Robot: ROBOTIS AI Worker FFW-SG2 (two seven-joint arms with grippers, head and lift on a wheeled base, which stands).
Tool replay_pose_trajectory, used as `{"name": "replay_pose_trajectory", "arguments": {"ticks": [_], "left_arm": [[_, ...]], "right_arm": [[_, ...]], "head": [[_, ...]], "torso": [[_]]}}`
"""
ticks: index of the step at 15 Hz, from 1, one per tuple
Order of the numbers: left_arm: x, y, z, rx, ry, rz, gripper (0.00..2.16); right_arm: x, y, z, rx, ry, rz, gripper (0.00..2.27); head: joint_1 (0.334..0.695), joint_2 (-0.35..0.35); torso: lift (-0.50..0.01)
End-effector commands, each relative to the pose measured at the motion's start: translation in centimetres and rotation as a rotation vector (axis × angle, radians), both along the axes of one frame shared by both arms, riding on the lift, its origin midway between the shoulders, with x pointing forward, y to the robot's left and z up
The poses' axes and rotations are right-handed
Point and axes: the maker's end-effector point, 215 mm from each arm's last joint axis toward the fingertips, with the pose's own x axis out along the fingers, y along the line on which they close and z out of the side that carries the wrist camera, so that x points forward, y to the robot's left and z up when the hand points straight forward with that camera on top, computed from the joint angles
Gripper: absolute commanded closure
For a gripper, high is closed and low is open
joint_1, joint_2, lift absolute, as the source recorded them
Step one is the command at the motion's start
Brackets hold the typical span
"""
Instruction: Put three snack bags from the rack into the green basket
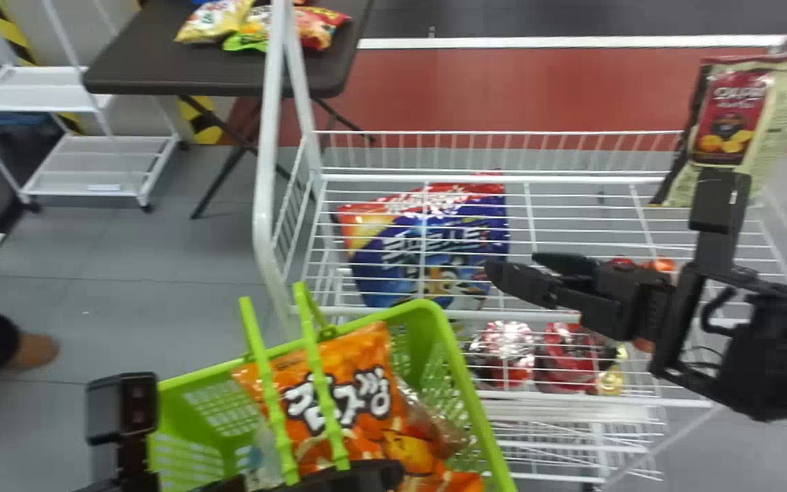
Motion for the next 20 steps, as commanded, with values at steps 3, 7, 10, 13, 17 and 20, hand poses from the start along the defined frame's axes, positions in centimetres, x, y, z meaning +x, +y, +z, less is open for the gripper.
{"name": "replay_pose_trajectory", "arguments": {"ticks": [3,7,10,13,17,20], "left_arm": [[-0.2,0.1,0.1,-0.003,0.003,0.003,2.15],[-0.3,0.0,0.0,-0.001,0.004,0.001,2.15],[-0.3,0.0,-0.1,-0.001,0.008,0.002,2.15],[-0.3,-0.1,-0.1,0.0,0.008,0.001,2.15],[-0.2,0.1,-0.4,0.0,0.014,0.005,2.15],[-0.2,0.0,-0.4,0.0,0.014,0.003,2.15]], "right_arm": [[5.3,-5.3,0.4,-0.202,-0.295,-0.262,0.09],[3.7,-8.5,-1.6,-0.26,-0.401,-0.383,0.09],[1.3,-10.3,-1.2,-0.266,-0.472,-0.425,0.09],[-0.4,-12.5,-2.2,-0.262,-0.467,-0.475,0.09],[-1.4,-13.1,-3.1,-0.246,-0.443,-0.482,0.1],[-1.3,-14.0,-2.9,-0.251,-0.45,-0.5,0.11]], "head": [[0.695,-0.057],[0.695,-0.118],[0.695,-0.16],[0.695,-0.203],[0.695,-0.24],[0.695,-0.251]], "torso": [[0.0],[0.0],[0.0],[0.0],[0.0],[0.0]]}}
